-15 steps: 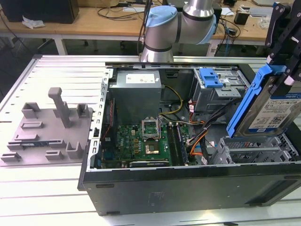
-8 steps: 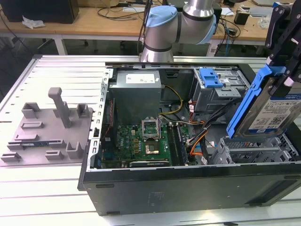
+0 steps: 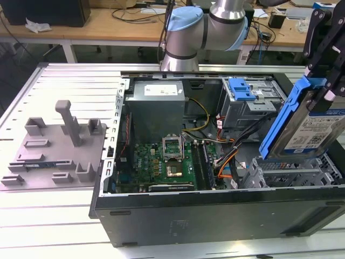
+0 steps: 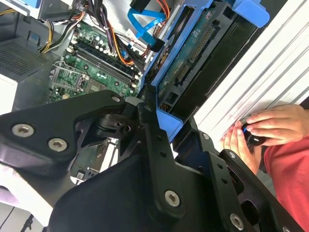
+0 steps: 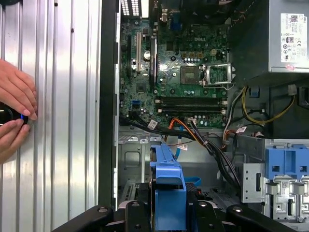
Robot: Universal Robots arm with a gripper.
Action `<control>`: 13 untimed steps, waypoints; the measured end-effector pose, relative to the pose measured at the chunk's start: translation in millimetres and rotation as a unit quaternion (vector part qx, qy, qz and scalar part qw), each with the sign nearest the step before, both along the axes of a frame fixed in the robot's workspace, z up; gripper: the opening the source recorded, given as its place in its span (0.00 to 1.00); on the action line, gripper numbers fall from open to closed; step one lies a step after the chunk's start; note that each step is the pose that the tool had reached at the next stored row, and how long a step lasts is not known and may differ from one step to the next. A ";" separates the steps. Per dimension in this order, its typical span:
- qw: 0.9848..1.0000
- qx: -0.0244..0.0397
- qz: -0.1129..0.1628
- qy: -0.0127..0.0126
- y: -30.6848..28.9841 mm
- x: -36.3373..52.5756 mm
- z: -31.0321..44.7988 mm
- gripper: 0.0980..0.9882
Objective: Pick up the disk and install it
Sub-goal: 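Pick up the disk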
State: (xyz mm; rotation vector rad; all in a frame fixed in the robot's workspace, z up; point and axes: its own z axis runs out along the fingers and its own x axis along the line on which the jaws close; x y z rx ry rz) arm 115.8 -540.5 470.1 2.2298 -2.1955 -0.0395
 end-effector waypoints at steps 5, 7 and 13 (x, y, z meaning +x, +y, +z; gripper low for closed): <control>1.000 0.000 0.000 0.000 -0.2 0.0 -1.3 0.30; 1.000 0.000 0.000 0.000 -0.4 0.0 -2.1 0.30; 1.000 0.000 0.000 0.000 -1.4 0.0 -4.0 0.30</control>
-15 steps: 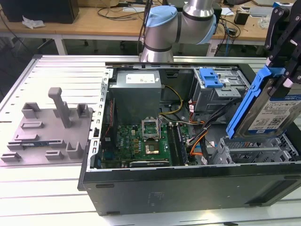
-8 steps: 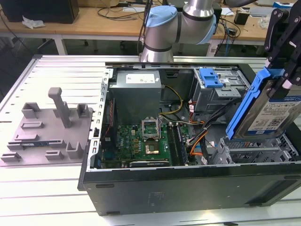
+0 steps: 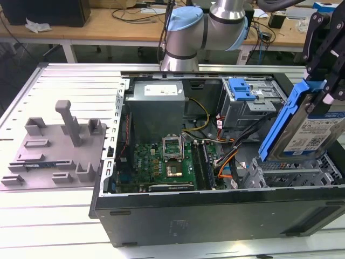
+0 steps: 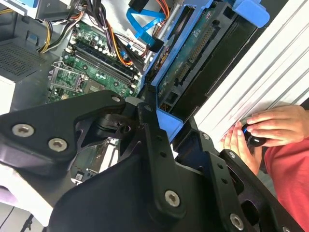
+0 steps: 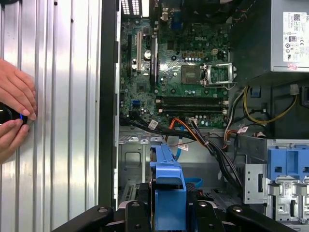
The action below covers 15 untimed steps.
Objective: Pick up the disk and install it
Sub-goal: 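Pick up the disk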
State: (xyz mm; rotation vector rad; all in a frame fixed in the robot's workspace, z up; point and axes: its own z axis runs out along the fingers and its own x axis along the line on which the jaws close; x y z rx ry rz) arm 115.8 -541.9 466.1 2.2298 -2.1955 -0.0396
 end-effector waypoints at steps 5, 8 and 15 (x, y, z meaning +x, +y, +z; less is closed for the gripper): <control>1.000 0.000 0.000 0.000 -0.5 0.0 -1.7 0.30; 1.000 0.000 0.000 0.000 -0.9 0.0 -2.8 0.30; 1.000 0.000 0.000 0.000 -1.2 0.0 -4.8 0.30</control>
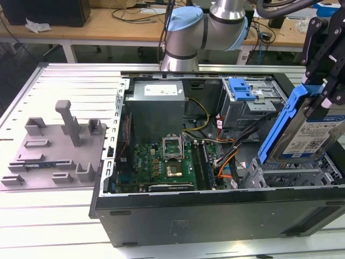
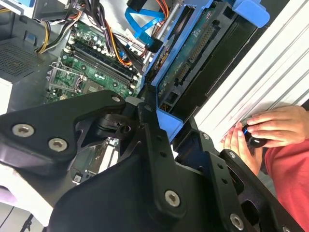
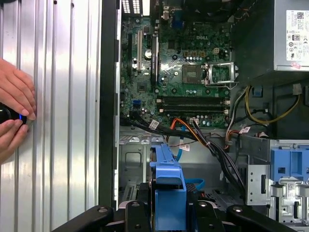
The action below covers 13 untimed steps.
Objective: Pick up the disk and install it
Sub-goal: 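Pick up the disk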
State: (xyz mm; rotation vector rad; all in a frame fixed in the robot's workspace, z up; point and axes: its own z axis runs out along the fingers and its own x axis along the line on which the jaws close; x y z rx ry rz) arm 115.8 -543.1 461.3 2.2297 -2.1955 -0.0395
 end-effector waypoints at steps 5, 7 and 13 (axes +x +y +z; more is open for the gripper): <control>1.000 0.000 0.000 0.000 0.0 0.4 -1.1 0.30; 1.000 0.000 0.000 0.000 0.0 0.6 -2.0 0.30; 1.000 0.000 0.000 0.000 -0.1 1.0 -4.2 0.30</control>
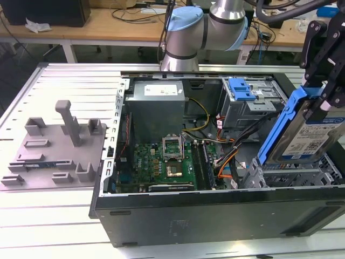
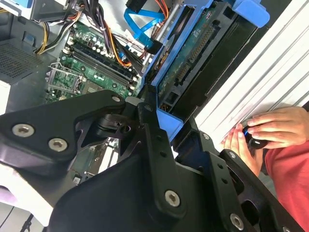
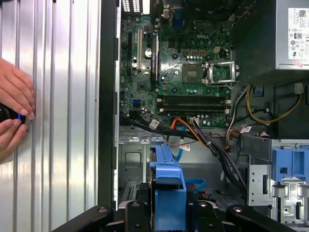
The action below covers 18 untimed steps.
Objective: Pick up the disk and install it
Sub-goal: 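Pick up the disk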
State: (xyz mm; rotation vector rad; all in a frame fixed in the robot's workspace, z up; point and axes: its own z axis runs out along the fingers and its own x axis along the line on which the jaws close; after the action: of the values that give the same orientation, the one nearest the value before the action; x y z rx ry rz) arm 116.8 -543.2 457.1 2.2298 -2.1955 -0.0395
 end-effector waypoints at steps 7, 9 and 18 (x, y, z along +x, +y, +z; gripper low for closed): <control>1.000 0.000 0.000 0.000 -0.1 0.4 -3.9 0.30; 1.000 0.000 0.000 0.000 -0.2 0.6 -6.0 0.30; 1.000 0.000 0.000 0.000 -0.6 0.8 -11.1 0.30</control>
State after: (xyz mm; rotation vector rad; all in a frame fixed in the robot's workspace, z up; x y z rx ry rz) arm 117.6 -543.9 446.0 2.2299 -2.1955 -0.0396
